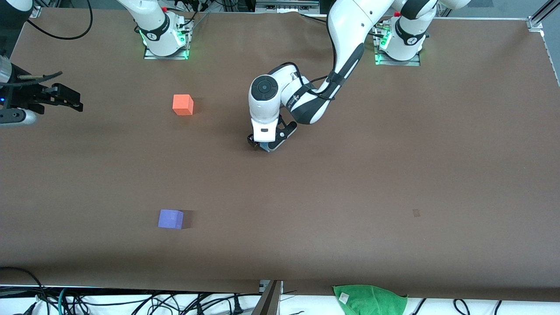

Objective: Place blue block between orange and purple blocks
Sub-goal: 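Carry the light-blue cube with the left gripper toward the table middle, then release the cube and lift the left gripper away, then lower the right gripper onto the light-blue cube while the left gripper retracts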

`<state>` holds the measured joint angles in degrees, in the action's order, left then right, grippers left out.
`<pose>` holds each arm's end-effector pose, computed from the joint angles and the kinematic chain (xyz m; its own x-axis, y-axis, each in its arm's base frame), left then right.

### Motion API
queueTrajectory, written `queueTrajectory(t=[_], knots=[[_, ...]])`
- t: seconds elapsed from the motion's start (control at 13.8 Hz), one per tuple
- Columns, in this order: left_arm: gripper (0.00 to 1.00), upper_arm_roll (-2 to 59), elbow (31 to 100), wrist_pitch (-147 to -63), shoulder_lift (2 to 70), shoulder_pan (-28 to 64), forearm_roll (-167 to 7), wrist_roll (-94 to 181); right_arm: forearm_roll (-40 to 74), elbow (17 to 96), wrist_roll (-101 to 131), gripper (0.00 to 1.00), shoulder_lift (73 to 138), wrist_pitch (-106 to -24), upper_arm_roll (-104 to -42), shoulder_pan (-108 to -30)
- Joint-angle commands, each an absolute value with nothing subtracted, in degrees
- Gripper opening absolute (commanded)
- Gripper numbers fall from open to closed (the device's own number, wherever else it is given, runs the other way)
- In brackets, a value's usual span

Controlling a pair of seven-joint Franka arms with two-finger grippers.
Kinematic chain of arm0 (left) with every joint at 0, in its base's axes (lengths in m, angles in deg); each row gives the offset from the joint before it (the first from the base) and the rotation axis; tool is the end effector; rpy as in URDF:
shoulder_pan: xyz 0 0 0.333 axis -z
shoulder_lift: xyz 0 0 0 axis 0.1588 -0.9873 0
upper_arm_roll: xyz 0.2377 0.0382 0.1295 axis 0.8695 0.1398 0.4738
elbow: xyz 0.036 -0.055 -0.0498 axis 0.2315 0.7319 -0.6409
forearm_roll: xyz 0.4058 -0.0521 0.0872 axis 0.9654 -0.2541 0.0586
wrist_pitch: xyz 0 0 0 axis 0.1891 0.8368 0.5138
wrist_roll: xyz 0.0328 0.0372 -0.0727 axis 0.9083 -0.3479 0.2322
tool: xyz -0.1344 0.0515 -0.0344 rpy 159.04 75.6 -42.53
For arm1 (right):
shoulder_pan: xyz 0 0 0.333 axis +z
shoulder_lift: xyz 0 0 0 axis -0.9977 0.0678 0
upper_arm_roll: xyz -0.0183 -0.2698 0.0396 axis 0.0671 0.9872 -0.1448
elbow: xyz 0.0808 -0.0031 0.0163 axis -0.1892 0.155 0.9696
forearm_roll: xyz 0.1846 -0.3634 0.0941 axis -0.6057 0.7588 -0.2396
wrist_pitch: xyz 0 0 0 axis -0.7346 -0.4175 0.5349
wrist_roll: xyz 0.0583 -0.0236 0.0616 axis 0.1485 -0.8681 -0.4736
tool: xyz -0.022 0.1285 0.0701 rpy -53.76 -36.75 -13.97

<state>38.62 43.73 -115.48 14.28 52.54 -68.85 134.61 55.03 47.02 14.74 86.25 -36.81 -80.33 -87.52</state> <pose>0.4711 -0.5653 0.1503 0.6744 0.7341 -0.0795 0.7379 -0.6738 0.0380 0.5900 0.0001 0.4988 0.9897 0.0923 -0.1098 0.0942 -0.9955 0.0122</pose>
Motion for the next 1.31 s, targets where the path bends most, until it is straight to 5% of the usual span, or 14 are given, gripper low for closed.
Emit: queueTrajectory(t=[0.0, 0.73, 1.24], knots=[[1.0, 39.1, 42.2, -114.7, 14.7, 52.7, -66.4, 134.8, 55.4, 45.4, 15.4, 1.0, 87.3, -36.5, -80.5, -87.4], [1.0, 39.0, 46.2, -93.3, 29.2, 36.1, -61.2, 112.8, 55.4, 45.8, 14.5, 1.0, 90.0, -36.6, -80.9, -87.2], [1.0, 38.5, 59.1, -93.1, 43.9, 20.1, -61.5, 87.5, 54.7, 46.2, -6.0, 1.0, 96.1, -39.7, -81.1, -76.0]])
